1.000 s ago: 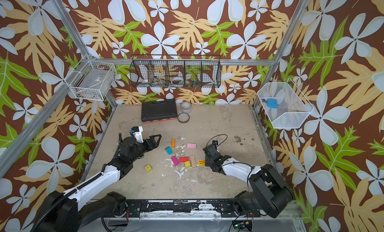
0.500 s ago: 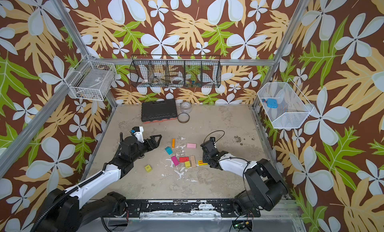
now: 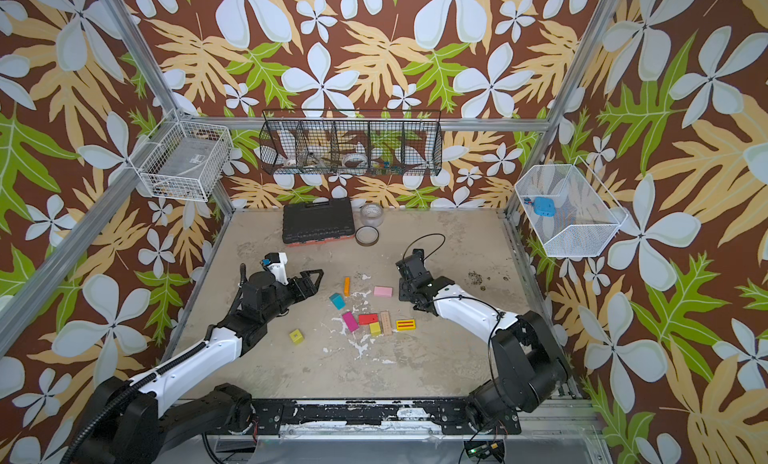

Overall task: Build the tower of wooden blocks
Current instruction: 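Lift the plain wood plank with the right gripper and carry it farther from the robot, then stand the plain plank upright on the table and open the right gripper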

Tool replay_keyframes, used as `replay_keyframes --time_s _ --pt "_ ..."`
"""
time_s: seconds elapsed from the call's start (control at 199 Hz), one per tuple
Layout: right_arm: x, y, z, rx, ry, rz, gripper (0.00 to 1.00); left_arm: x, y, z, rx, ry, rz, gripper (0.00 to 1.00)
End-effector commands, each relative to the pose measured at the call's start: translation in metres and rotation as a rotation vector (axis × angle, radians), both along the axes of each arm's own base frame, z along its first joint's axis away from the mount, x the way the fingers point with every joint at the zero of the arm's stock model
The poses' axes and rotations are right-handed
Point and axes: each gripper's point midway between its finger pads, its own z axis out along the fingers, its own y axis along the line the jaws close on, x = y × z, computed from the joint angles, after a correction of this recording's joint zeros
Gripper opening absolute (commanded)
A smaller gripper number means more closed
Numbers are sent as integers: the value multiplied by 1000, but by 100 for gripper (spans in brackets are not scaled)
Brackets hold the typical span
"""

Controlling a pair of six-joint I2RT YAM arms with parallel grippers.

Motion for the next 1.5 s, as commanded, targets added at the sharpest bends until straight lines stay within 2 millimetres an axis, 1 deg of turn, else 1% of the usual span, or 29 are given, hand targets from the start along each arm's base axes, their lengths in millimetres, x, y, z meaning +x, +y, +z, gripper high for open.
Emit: replay_keyframes --time_s 0.0,0.15,0.216,0.291,0.331,0.482,0.592,0.652,0.712,0.793,0.878,0.998,1.084,1.164,1.309,1.395,1.5 --pt "14 -10 13 -56 -9 34 7 3 4 4 17 -20 20 91" --pt "45 -27 31 -91 -12 6 8 6 4 -2 38 -6 25 92" --pt "56 -29 37 -93 -21 13 8 9 3 -5 47 8 24 92" --pt "62 -32 34 -104 -29 23 9 11 2 -7 54 18 19 92" --pt "62 -32 29 -105 -28 32 8 11 2 -7 54 21 17 91" --pt "57 -30 1 -124 1 83 8 13 2 -8 61 25 18 91" --pt "52 -41 -16 -185 34 80 5 14 0 -8 59 28 15 91" --pt "52 -48 -17 -194 35 47 5 15 -1 -10 60 35 11 91" --pt "54 -43 -15 -149 25 62 6 15 -1 -11 62 42 12 91" --pt "55 -37 -13 -96 6 84 10 16 -1 -13 68 48 13 91" --pt "55 -36 -18 -79 16 88 11 16 -1 -12 70 50 10 91" --pt "56 -44 -30 -84 52 64 8 16 -1 -10 69 47 11 91" --pt "57 -49 -34 -68 61 52 8 16 0 -11 72 47 13 91" --pt "56 -52 -34 -50 62 46 10 16 0 -11 72 49 13 91" --pt "57 -50 -34 -44 59 52 14 16 -1 -13 73 53 12 91" --pt "57 -49 -37 -41 66 55 17 17 -1 -15 77 60 12 91" --pt "57 -49 -44 -43 82 53 17 18 -1 -16 80 64 15 91"
